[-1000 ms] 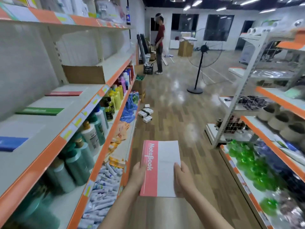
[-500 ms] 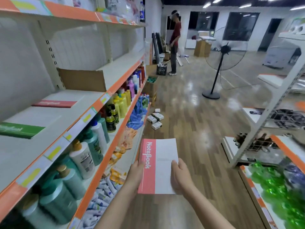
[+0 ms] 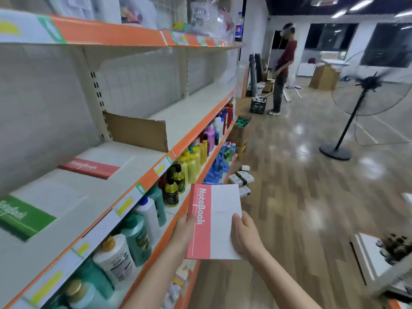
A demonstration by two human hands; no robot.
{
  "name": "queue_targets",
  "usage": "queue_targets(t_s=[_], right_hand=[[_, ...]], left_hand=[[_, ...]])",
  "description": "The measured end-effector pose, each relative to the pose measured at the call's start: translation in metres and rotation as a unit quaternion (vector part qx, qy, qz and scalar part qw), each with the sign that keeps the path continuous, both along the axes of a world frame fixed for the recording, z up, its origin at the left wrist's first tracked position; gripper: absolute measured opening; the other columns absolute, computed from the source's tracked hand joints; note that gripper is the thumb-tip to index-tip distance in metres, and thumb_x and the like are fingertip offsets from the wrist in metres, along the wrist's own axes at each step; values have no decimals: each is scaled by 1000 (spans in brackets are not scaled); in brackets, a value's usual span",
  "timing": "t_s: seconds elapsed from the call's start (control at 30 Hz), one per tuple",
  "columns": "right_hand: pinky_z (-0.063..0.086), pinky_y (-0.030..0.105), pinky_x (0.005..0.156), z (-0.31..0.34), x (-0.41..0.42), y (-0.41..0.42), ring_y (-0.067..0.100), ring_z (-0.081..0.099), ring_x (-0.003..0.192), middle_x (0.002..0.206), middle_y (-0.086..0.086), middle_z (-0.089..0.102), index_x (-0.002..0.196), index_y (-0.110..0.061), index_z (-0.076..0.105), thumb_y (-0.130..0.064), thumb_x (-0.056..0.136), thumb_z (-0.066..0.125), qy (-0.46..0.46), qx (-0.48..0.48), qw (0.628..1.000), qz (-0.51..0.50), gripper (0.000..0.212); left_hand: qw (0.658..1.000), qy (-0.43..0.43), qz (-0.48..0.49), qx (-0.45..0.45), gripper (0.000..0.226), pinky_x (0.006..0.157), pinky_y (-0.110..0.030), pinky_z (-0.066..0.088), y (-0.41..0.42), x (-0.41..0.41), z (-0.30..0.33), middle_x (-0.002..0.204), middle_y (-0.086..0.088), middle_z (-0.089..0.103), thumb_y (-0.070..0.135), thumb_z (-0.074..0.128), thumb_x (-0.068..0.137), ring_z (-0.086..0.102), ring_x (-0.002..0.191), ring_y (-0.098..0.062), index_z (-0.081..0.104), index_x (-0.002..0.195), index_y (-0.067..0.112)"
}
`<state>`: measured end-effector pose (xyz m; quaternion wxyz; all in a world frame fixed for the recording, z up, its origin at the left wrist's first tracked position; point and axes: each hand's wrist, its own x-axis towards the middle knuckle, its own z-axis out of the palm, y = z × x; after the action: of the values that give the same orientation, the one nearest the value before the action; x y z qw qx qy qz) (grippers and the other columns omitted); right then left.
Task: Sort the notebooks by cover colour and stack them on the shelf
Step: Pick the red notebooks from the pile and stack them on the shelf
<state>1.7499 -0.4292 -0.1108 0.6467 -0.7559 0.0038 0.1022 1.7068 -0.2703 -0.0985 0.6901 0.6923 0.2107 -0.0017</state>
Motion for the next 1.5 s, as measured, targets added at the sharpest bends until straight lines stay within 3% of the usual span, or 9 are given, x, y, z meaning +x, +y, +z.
queue_targets(t_s=[0.37,0.5,0.63,0.73,0.87,1.07,1.17,1.37,1.5], right_hand=[[52,35,85,11,101,63,23,65,99,106,3,69,106,-17,59,-14,100,33,-30,-2,984,176,27],[48,44,93,18,144,79,24,62,101,110,7,65,111,-11,56,-17,100,35,-49,-17,969,242,25],[41,1,65,29,179,92,-20,56,77,91,-18,61,97,-24,55,-16,100,38,-89,-11,946,312,19],[47,8,69,36,199,105,-9,62,84,95,-13,65,104,-21,57,-19,101,37,-80,-7,919,385,21],[48,15,66,44,211,129,10,65,93,105,-5,67,107,-23,58,-18,102,35,-80,6,886,456,24],[52,27,78,54,212,172,12,63,97,109,-1,66,116,-17,56,-20,102,33,-96,5,843,529,27],[45,17,63,61,209,199,7,61,90,105,-1,64,111,-17,56,-21,102,33,-82,6,831,551,25],[38,18,57,75,210,262,8,56,79,94,0,60,99,-14,54,-23,101,36,-87,-16,830,551,21],[39,22,55,85,214,303,10,55,73,89,2,60,97,-12,53,-24,101,35,-85,-29,825,558,23]], left_hand=[[982,21,183,36,27,65,-29,50,39,58,4,84,-5,70,37,43,98,68,81,-24,59,95,15],[962,-3,270,30,26,85,-42,52,38,77,12,93,-8,70,39,44,97,68,88,-25,58,98,18],[933,-21,359,4,23,80,-38,55,32,94,18,95,-3,69,40,43,98,68,85,-21,56,106,22],[909,-32,416,3,27,88,-44,53,31,102,22,109,-3,65,42,41,99,66,94,-23,56,116,27],[872,-35,487,11,19,69,-30,51,30,103,27,98,4,68,40,37,100,66,87,-17,53,109,37],[829,-48,557,5,19,68,-31,52,47,95,41,89,6,70,39,42,99,68,83,-16,60,98,34],[815,-44,577,15,19,57,-25,50,67,90,50,83,8,70,35,41,100,68,72,-11,59,92,32],[818,-12,576,1,25,59,-26,51,118,85,69,90,-4,71,35,39,99,69,77,-20,59,104,21],[823,16,568,18,32,48,-19,47,159,89,81,73,0,71,35,36,100,69,62,-14,62,98,17]])
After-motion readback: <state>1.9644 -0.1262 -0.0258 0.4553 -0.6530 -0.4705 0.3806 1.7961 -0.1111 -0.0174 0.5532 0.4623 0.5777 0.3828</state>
